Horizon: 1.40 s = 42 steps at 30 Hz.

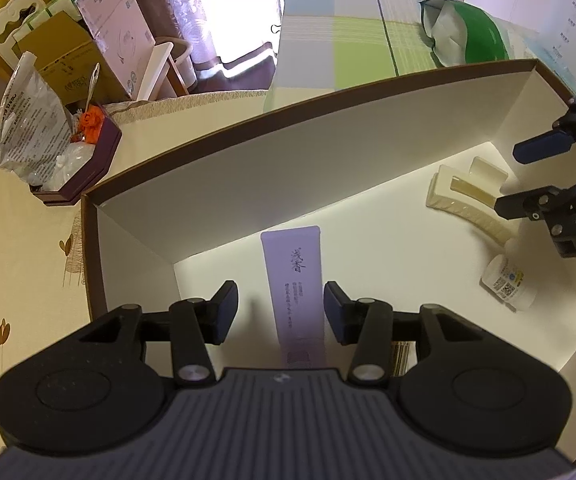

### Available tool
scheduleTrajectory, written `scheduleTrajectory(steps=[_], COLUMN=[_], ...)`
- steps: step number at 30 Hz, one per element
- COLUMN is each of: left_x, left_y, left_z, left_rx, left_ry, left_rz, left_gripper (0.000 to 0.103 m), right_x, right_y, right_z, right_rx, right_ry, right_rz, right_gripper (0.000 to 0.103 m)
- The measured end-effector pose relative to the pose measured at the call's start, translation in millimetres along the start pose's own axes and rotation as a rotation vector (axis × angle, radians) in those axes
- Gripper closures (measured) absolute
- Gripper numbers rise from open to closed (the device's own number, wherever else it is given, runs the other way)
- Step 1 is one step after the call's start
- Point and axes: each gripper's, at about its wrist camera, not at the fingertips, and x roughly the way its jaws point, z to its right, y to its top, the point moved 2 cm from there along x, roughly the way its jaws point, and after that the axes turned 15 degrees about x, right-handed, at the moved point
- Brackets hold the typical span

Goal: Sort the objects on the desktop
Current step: 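Carry the clip and purple tube into the brown box and lower them, then withdraw both tools from the box toward the items on the tablecloth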

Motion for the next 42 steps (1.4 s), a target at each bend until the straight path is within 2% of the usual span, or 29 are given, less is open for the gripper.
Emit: scheduleTrajectory(steps=[10, 11, 13, 19, 20, 21, 22, 34, 42], left_x=[-14.9, -17.0, -21.7, -37.2, -39.7, -42.5, -45.6, -88.2, -119.3], left_y=[-0.3, -0.3, -0.3, -0.8, -1.0, -1.4, -1.9, -12.0, -18.8], left_z=[3.4, 4.0, 5.9, 11.7, 12.8, 14.0, 15.3, 38.6, 61.3], left_rx=[-0.003, -0.003, -0.002, -0.001, 0.000, 0.000, 0.000, -0.013, -0.025], left_ry=[0.022, 0.025, 0.037, 0.064, 0.066, 0.071, 0.075, 0.107, 0.125], left_rz=[0.022, 0.026, 0.034, 0.053, 0.056, 0.059, 0.063, 0.115, 0.157], left_gripper=[0.056, 0.054, 0.044, 0.028, 0.026, 0.024, 0.022, 0.009, 0.007], right_x=[-17.9, -20.3, -25.0, -41.0, -44.2, -47.5, -51.0, -96.5, -131.3], right_y=[-9.0, -9.9, -11.8, -22.1, -24.3, -26.5, -28.8, -62.9, -84.1], right_z=[-2.8, -3.0, -3.5, -6.0, -6.5, -6.9, -7.5, -12.4, -13.2], right_rx=[0.015, 0.019, 0.026, 0.039, 0.041, 0.044, 0.045, 0.084, 0.117], right_ry=[0.005, 0.009, 0.014, 0.022, 0.020, 0.019, 0.020, 0.040, 0.064], right_rz=[0.021, 0.023, 0.028, 0.049, 0.058, 0.068, 0.078, 0.161, 0.217], right_gripper=[0.046, 0.046, 0.046, 0.045, 0.041, 0.014, 0.001, 0.001, 0.001])
